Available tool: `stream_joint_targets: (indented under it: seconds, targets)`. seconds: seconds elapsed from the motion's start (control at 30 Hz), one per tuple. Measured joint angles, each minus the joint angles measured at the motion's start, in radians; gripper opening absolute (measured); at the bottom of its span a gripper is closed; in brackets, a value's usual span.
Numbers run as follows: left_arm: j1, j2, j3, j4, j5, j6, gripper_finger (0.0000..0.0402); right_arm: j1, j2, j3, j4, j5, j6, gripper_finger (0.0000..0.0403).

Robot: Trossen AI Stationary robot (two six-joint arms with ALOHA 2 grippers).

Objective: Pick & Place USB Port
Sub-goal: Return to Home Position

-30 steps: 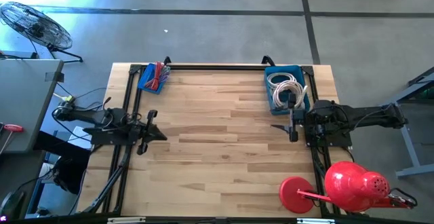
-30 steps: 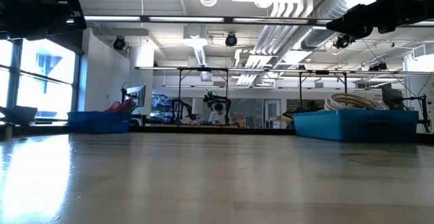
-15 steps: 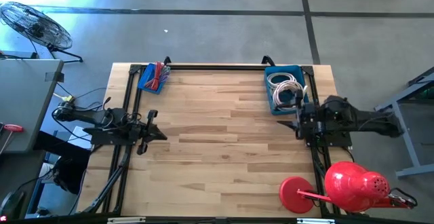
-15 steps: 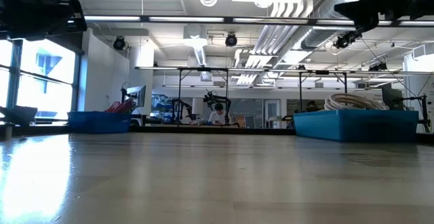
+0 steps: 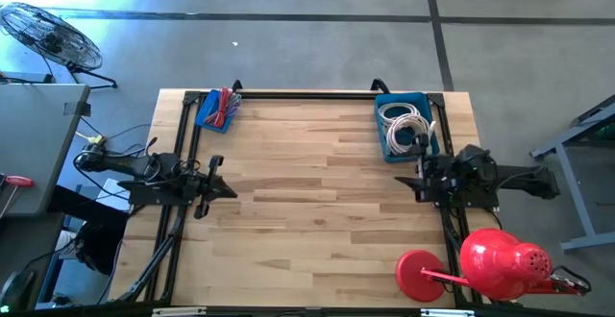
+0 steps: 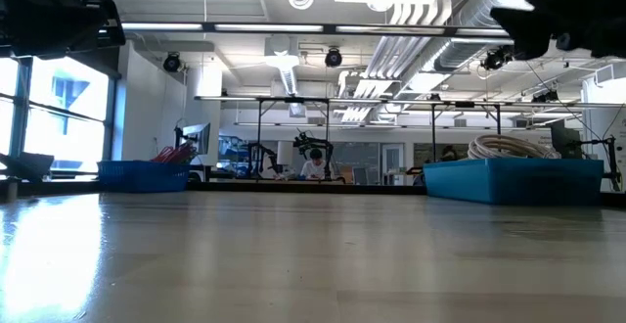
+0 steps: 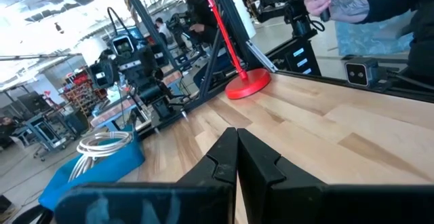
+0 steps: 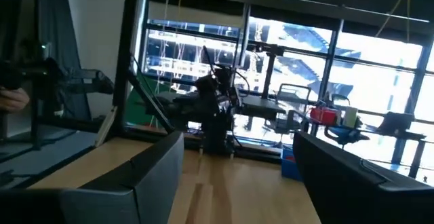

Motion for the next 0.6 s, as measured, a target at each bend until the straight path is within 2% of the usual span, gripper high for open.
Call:
stream_joint_targets:
  seconds: [0.3, 0.43, 0.6]
  targets:
    - [0.0, 0.0, 0.0, -0.001, -0.01, -0.003, 0.0001, -0.021, -0.004, -0.026, -0.085, 0.148, -0.003, 0.0271]
    - [0.0, 0.0, 0.0, -0.001, -0.047, -0.016, 0.0001, -0.046, -0.003, -0.025, -0.194, 0.195, 0.005, 0.0271]
    - [0.0, 0.0, 0.0, -0.009, -0.074, -0.026, 0.0001, -0.073, 0.012, -0.024, -0.203, 0.188, 0.051, 0.0271]
